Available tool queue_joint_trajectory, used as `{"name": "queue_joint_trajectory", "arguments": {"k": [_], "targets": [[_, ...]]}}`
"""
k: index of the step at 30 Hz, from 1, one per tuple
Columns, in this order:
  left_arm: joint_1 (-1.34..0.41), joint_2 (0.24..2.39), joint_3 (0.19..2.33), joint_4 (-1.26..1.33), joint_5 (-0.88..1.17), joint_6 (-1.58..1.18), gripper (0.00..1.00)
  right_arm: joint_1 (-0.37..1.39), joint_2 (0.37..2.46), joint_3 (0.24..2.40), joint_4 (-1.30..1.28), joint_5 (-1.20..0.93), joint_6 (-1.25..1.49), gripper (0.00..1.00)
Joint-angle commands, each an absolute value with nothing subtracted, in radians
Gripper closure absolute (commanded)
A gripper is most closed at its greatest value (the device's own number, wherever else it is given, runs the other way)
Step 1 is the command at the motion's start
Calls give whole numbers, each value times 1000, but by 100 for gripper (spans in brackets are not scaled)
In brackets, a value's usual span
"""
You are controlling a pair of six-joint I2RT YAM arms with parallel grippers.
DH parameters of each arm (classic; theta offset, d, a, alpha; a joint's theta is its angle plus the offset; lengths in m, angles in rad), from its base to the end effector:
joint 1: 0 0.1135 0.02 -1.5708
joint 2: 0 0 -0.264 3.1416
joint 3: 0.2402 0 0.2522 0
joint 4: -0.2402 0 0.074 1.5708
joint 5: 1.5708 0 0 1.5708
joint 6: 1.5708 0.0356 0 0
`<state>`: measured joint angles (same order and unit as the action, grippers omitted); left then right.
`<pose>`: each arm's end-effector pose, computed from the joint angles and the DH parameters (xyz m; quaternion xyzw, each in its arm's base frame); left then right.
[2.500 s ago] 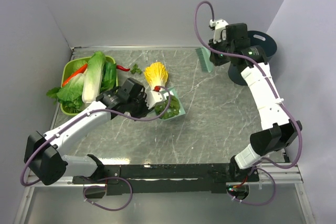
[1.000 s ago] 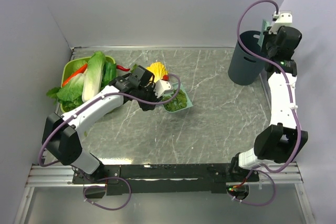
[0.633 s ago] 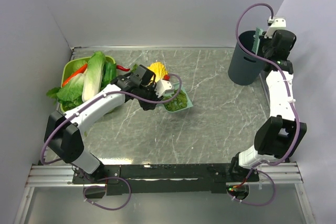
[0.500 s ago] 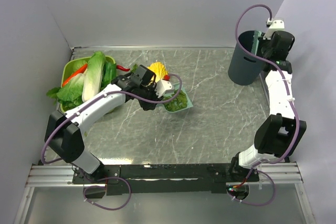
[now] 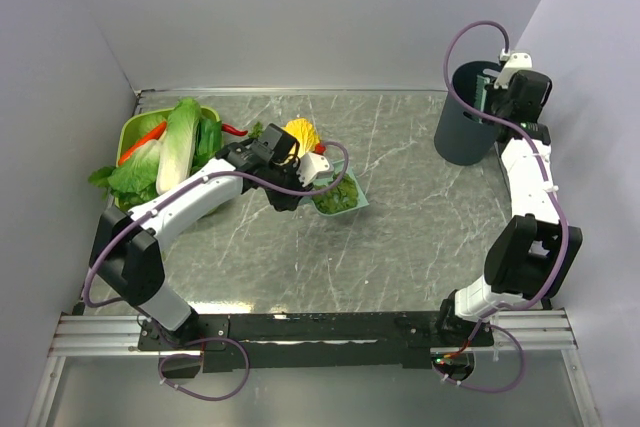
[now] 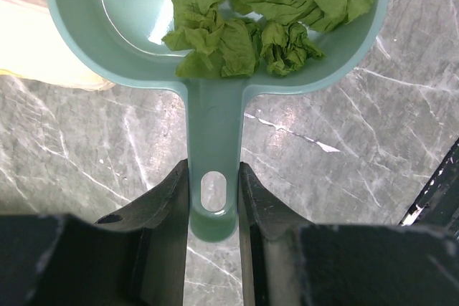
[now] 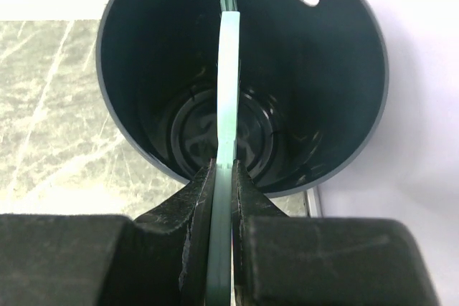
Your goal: Sweep away the paper scraps from the table
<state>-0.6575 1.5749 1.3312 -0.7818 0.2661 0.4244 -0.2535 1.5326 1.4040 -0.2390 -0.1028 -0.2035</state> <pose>0.2551 -0.2088 0.2840 0.5222 0.7999 -0.1579 0.2502 0.3520 -0.0874 0.3661 -0.0085 0.8238 -0.0868 0.5601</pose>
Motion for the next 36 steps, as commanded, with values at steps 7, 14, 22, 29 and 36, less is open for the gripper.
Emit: {"name": "queue_joint_trajectory", "arguments": {"k": [7,14,22,29,36], "targets": [[-653,1578,1385,-756,302,436,99,-262,1476,1414,-323,-159,-227,100],[-655,1562,1370,-756,301,440,99,-261,1450,1459,-420,-227,-212,100],[-655,1555,1361,-753,313,436,99,-262,1469,1474,-419,-190,-273,100],[-653,1540,1362,-758,302,440,99,-264,1581,1670,-617,-314,-256,100],[-655,1525,1348,-765,299,445,99,-265,1591,1697,-655,-351,-259,100]]}}
